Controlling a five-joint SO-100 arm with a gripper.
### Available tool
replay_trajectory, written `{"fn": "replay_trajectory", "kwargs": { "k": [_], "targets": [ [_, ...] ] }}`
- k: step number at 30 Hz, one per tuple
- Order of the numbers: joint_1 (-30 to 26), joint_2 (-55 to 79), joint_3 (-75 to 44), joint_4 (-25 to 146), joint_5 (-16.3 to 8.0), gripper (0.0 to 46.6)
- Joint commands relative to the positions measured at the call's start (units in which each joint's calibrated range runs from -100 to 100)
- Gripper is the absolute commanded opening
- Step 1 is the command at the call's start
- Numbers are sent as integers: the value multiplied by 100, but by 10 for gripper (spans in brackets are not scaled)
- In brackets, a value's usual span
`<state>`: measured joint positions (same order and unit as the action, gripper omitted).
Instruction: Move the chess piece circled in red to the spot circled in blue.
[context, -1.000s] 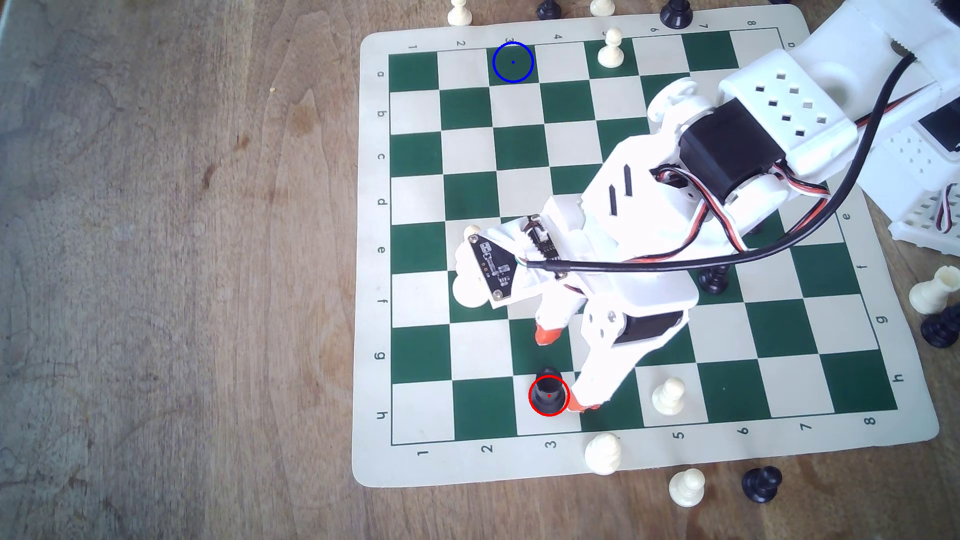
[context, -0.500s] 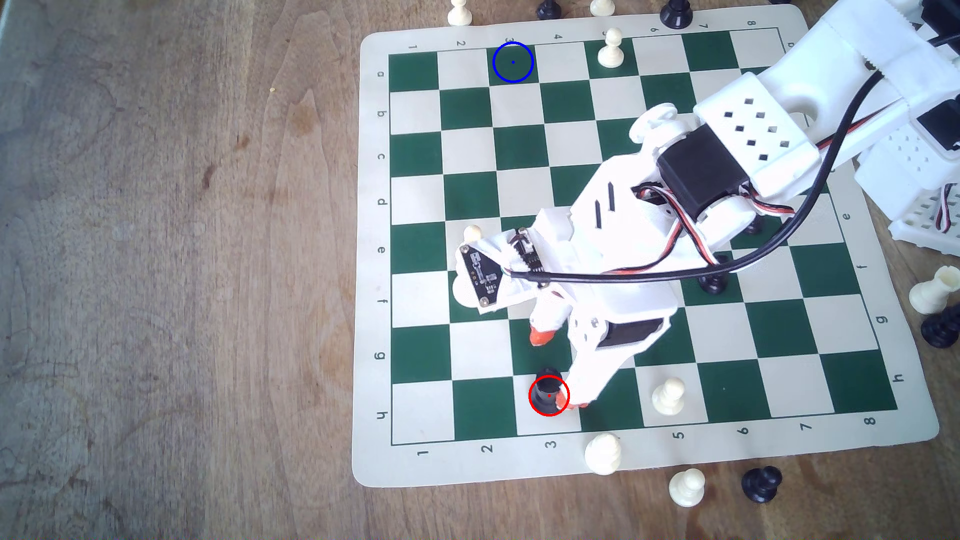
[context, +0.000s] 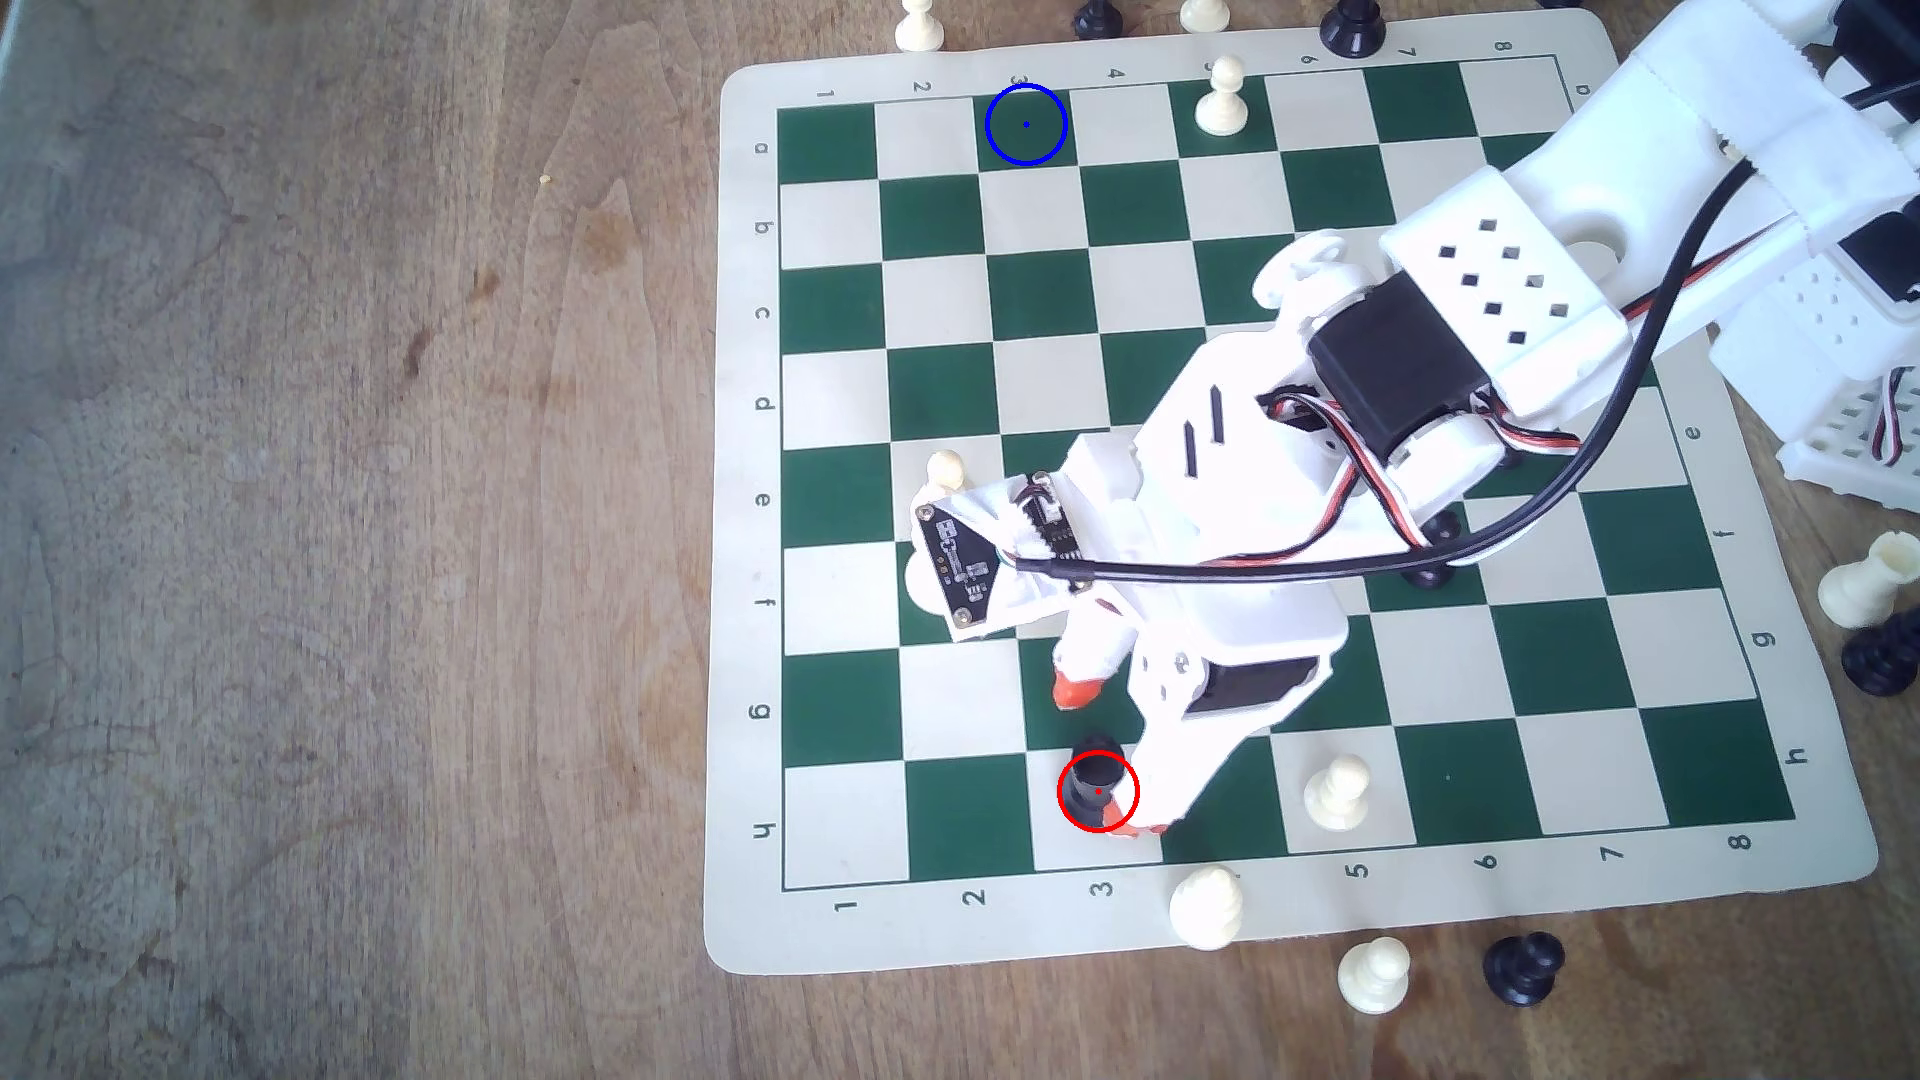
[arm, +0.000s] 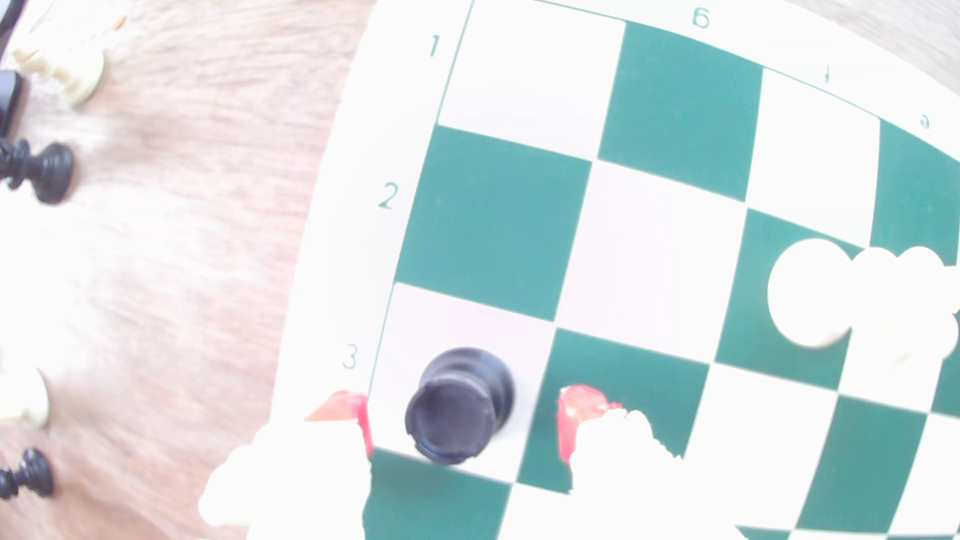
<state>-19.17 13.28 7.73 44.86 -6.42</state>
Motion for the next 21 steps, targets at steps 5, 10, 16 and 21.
{"fn": "replay_trajectory", "kwargs": {
  "k": [5, 10, 16, 21],
  "targets": [
    [-50, -157, -29, -104, -29, 138],
    [-89, -157, -29, -39, 5, 88],
    [-97, -174, -29, -39, 10, 48],
    [-104, -250, -29, -39, -5, 20]
  ]
}}
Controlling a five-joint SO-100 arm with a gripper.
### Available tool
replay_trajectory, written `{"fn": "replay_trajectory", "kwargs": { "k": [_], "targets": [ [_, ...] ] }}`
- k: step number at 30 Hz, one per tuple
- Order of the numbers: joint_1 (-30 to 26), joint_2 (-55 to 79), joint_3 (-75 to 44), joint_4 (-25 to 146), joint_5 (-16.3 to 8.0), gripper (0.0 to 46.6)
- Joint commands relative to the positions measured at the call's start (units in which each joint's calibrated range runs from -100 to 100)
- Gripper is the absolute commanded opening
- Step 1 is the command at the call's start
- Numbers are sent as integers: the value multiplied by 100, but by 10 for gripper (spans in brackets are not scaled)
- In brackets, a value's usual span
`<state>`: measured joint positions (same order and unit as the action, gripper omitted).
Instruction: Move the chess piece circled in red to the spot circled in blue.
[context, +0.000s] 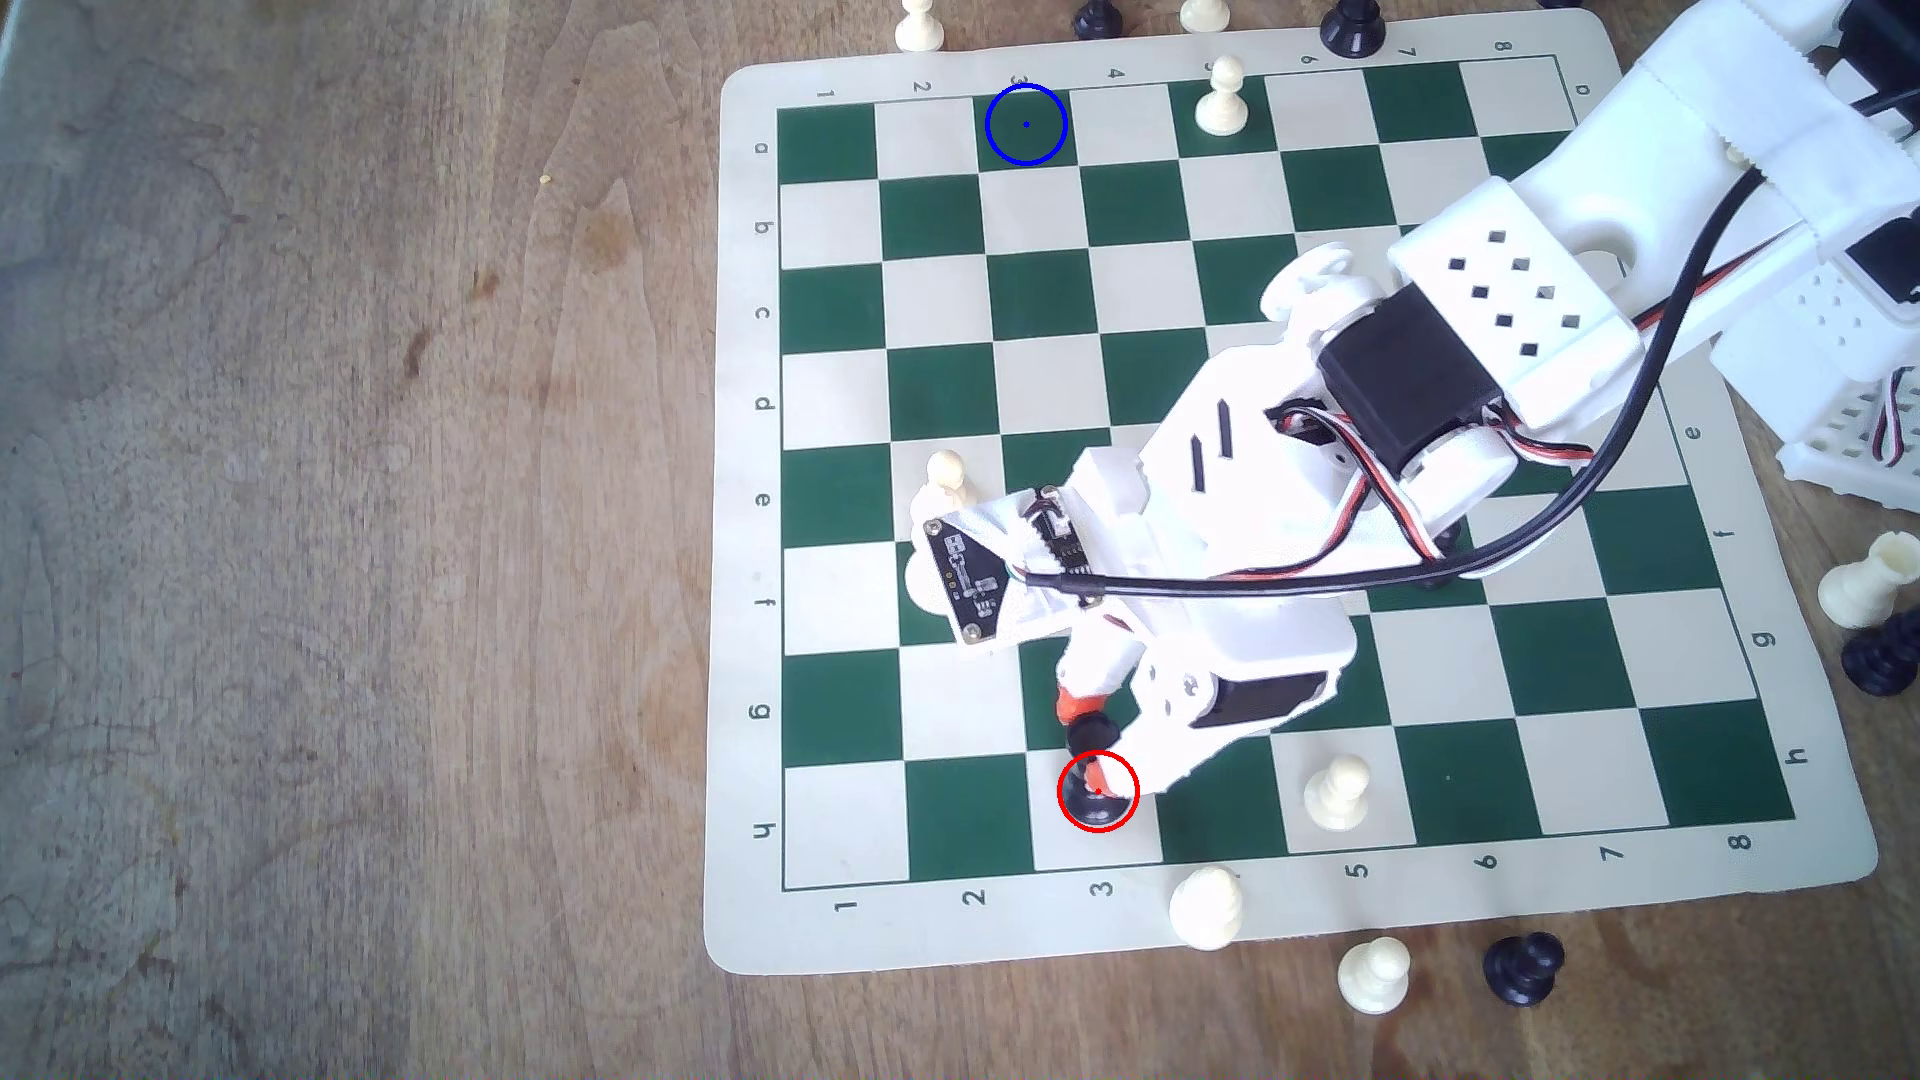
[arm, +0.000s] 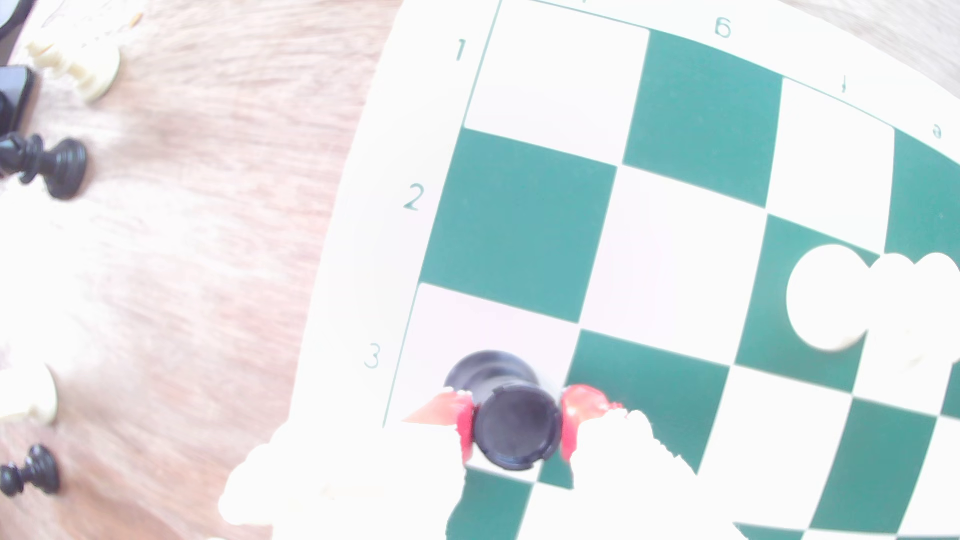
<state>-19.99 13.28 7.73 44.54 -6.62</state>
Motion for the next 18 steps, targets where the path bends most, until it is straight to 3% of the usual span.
{"fn": "replay_trajectory", "kwargs": {
  "k": [1, 18],
  "targets": [
    [-23, -275, -29, -7, 5, 15],
    [31, -1243, -863, 648, -181, 2]
  ]
}}
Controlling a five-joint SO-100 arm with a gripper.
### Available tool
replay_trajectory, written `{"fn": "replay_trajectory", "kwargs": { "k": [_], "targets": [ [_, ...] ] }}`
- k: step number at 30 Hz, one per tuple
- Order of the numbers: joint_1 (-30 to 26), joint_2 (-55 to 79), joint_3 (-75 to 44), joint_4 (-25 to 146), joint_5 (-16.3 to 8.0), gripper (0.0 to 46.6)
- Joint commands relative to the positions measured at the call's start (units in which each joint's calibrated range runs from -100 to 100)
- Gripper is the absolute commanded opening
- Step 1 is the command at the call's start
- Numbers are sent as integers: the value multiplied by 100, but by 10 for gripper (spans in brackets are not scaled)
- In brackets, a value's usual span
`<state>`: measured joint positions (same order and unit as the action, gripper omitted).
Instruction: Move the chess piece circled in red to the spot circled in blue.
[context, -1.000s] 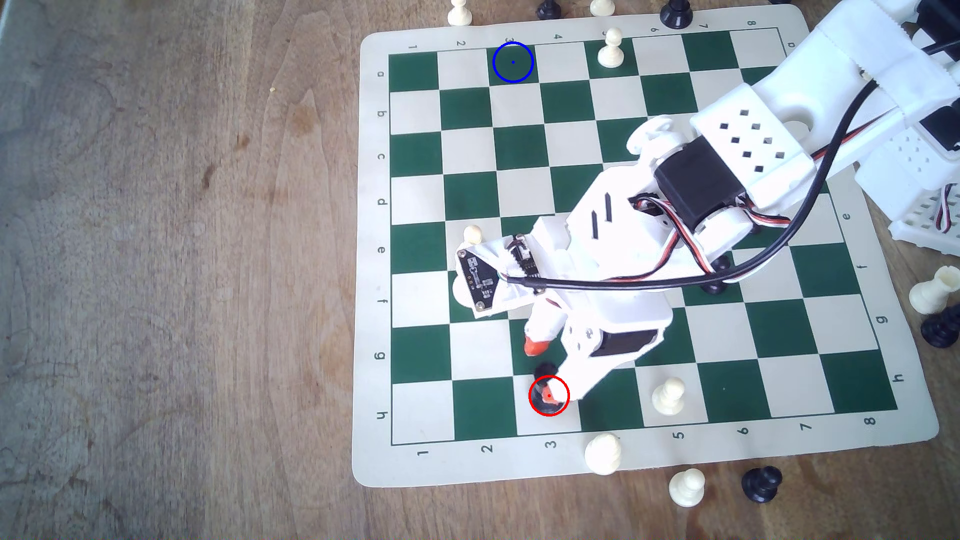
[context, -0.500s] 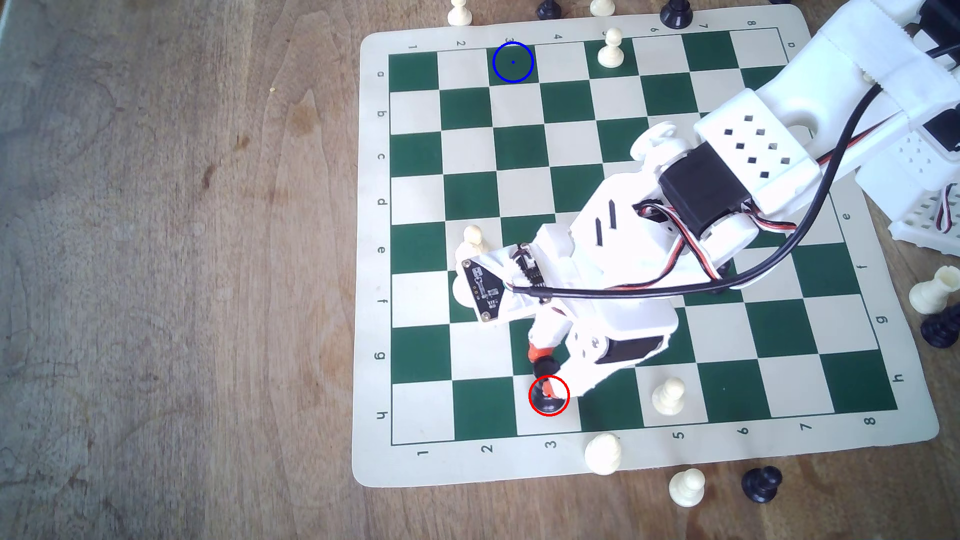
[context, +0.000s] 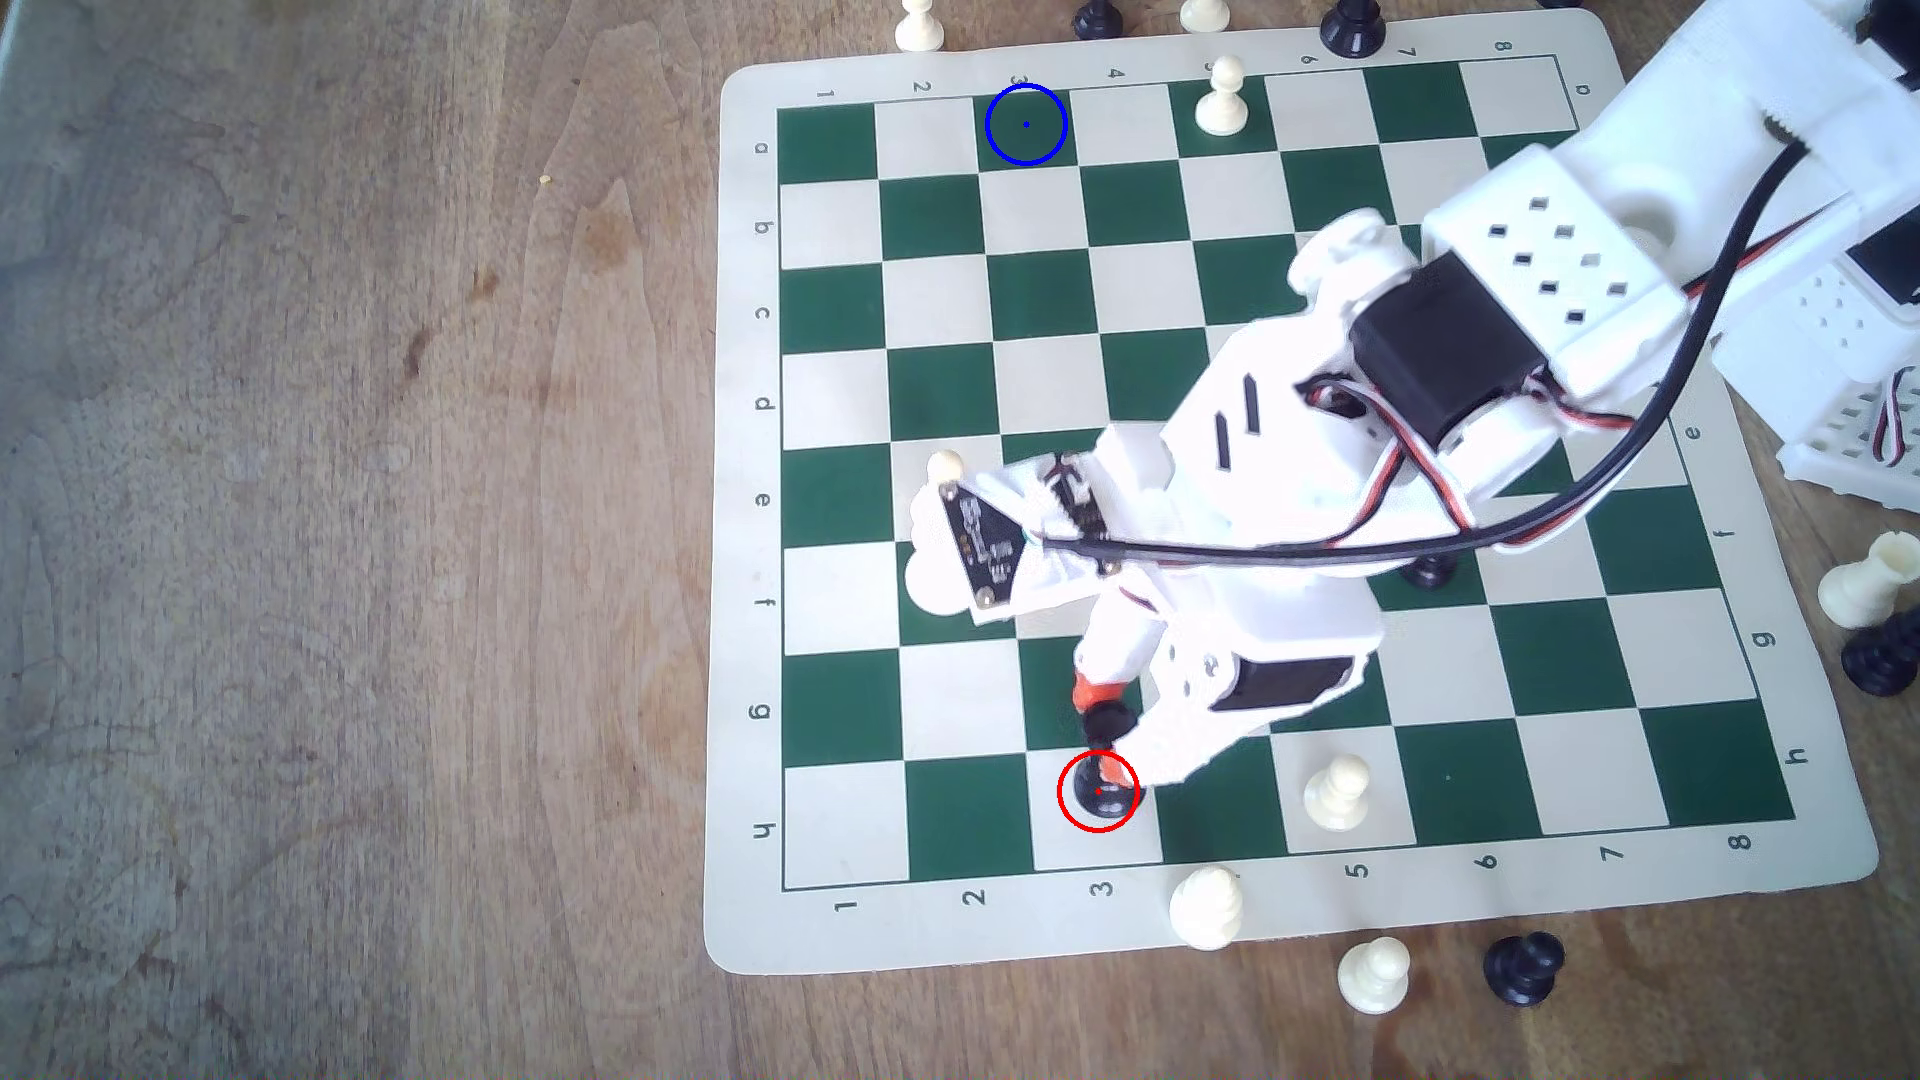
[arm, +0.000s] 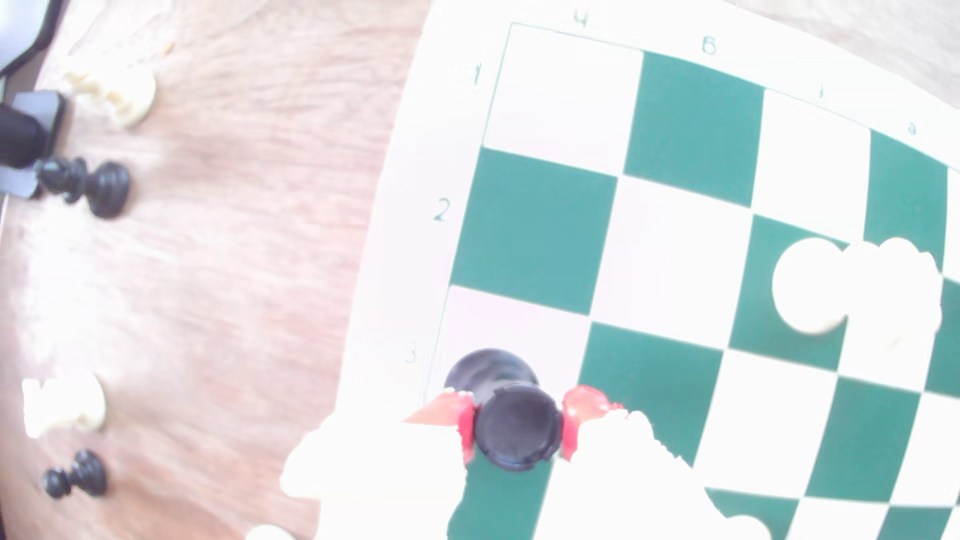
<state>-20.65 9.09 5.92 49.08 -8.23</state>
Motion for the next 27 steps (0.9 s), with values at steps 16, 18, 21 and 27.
{"fn": "replay_trajectory", "kwargs": {
  "k": [16, 18, 21, 27],
  "targets": [
    [2092, -3125, 306, 898, 1158, 2],
    [2444, -3396, 723, 866, 1280, 2],
    [2921, -3693, 1394, 604, 1451, 2],
    [3915, -3609, 2028, 120, 1719, 2]
  ]
}}
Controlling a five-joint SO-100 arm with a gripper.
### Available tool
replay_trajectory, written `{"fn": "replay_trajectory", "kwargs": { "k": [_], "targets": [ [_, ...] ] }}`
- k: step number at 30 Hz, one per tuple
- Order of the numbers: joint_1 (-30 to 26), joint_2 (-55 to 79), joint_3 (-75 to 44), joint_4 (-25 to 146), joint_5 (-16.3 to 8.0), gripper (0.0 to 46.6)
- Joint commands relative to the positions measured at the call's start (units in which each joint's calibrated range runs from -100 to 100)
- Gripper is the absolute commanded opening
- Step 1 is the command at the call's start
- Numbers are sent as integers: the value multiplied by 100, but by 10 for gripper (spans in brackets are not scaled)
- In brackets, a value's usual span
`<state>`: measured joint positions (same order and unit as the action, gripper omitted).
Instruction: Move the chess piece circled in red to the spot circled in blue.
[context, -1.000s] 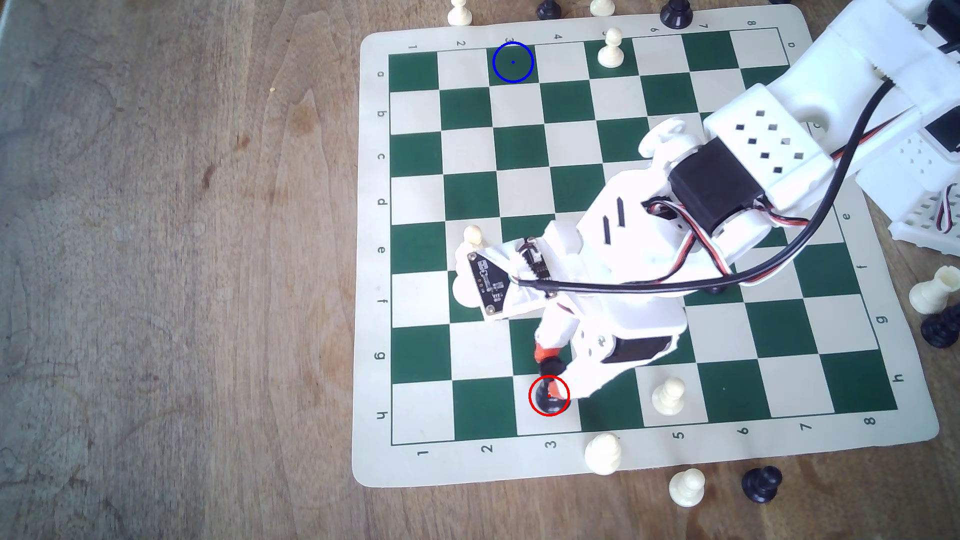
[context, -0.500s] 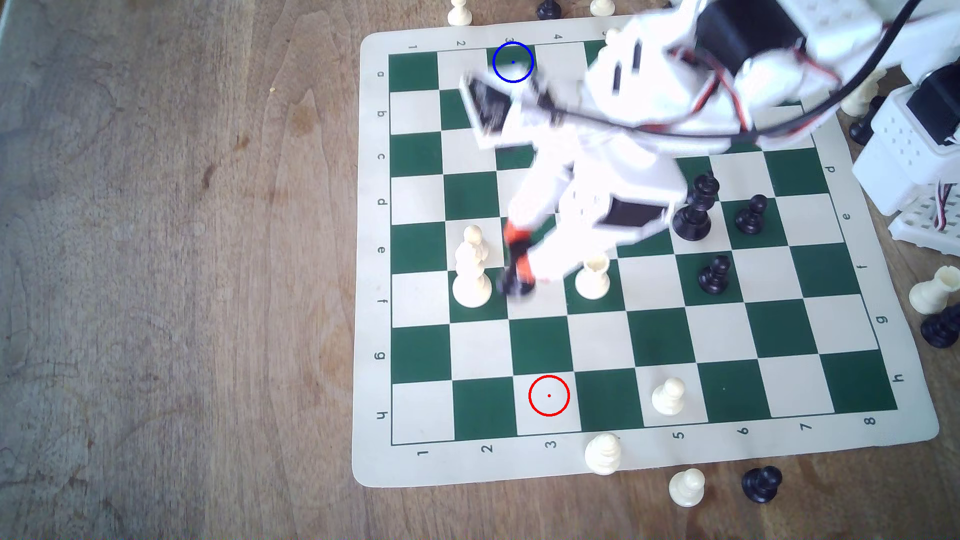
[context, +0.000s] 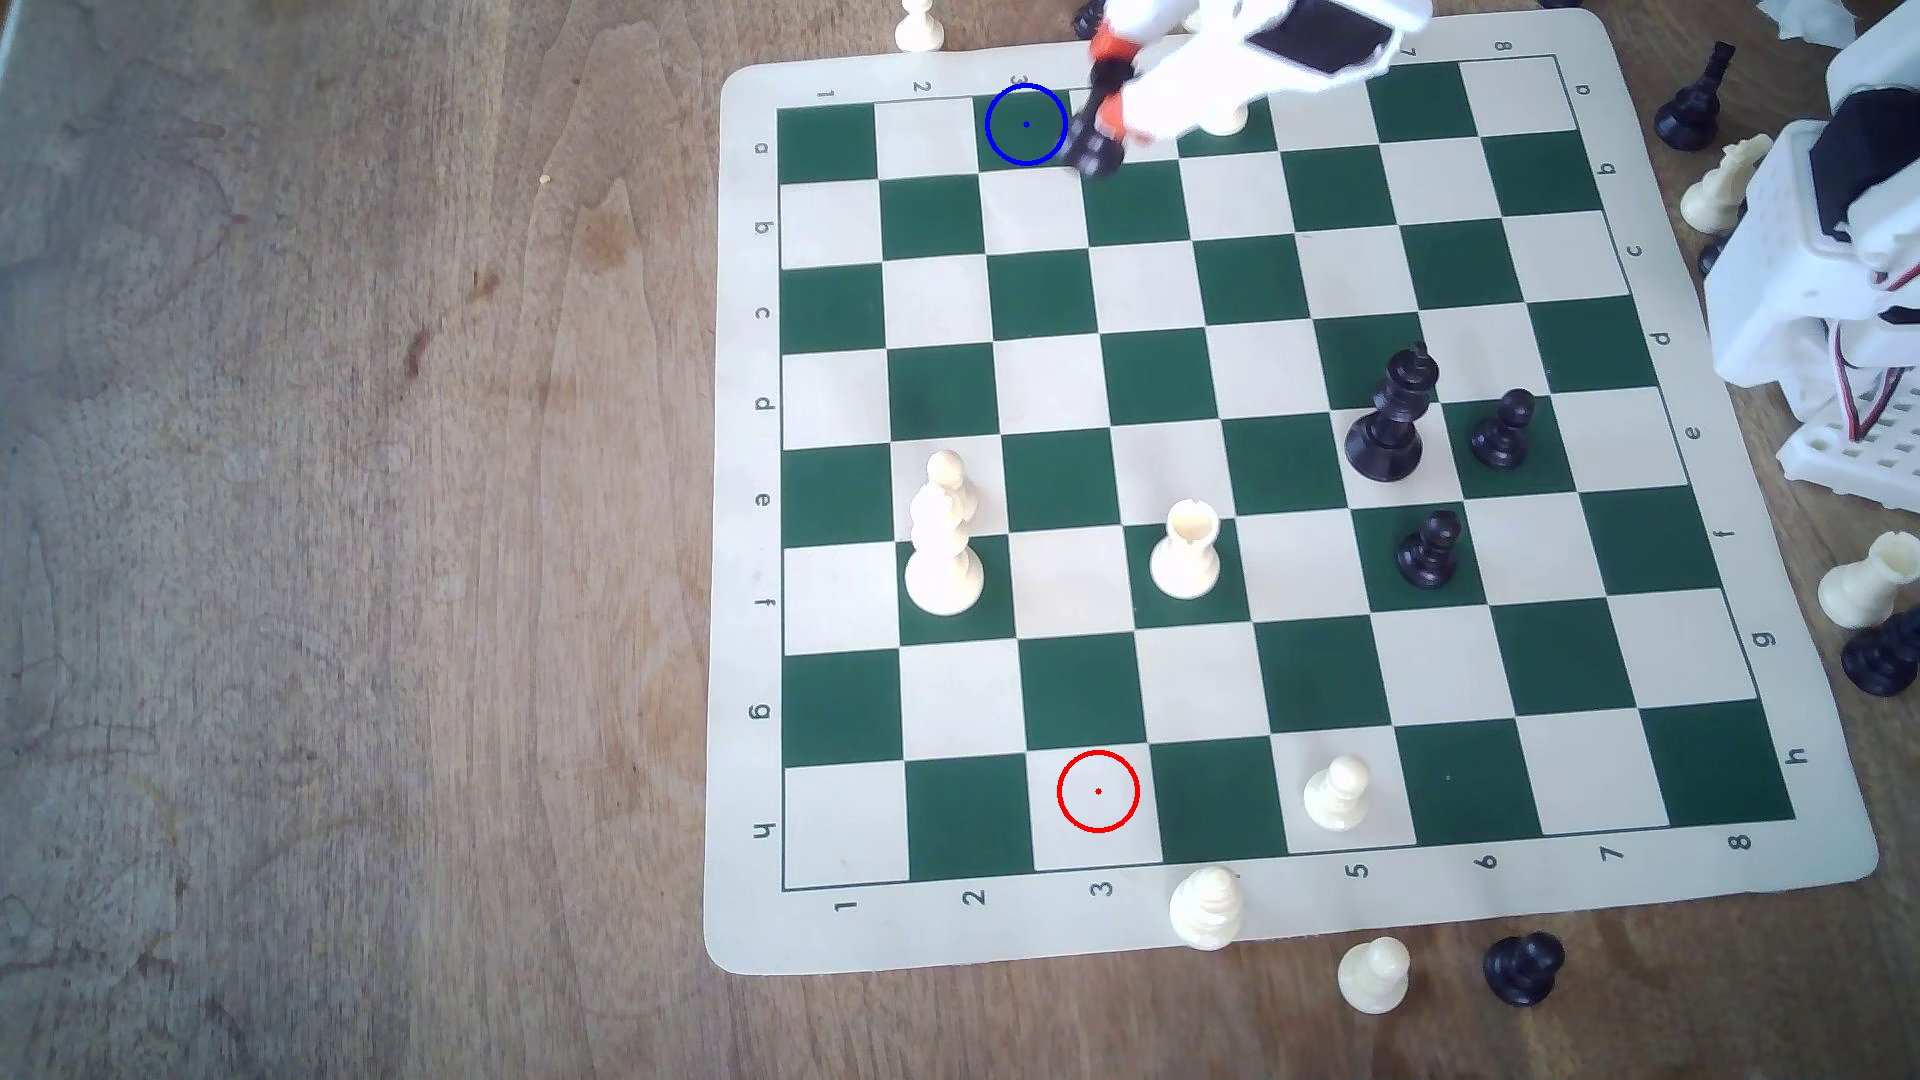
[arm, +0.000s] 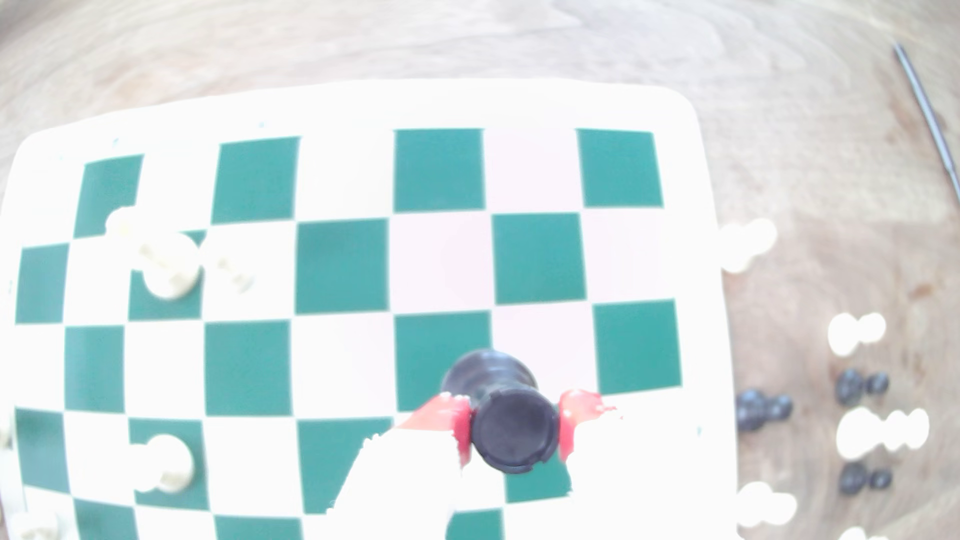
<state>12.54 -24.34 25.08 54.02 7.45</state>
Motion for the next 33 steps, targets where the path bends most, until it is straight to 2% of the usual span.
{"fn": "replay_trajectory", "kwargs": {
  "k": [1, 7, 12, 33],
  "targets": [
    [698, -223, 185, -456, 195, 2],
    [1198, 286, 348, -980, 337, 2],
    [1308, 541, 502, -1316, 357, 2],
    [1191, 1458, 502, -2094, 327, 2]
  ]
}}
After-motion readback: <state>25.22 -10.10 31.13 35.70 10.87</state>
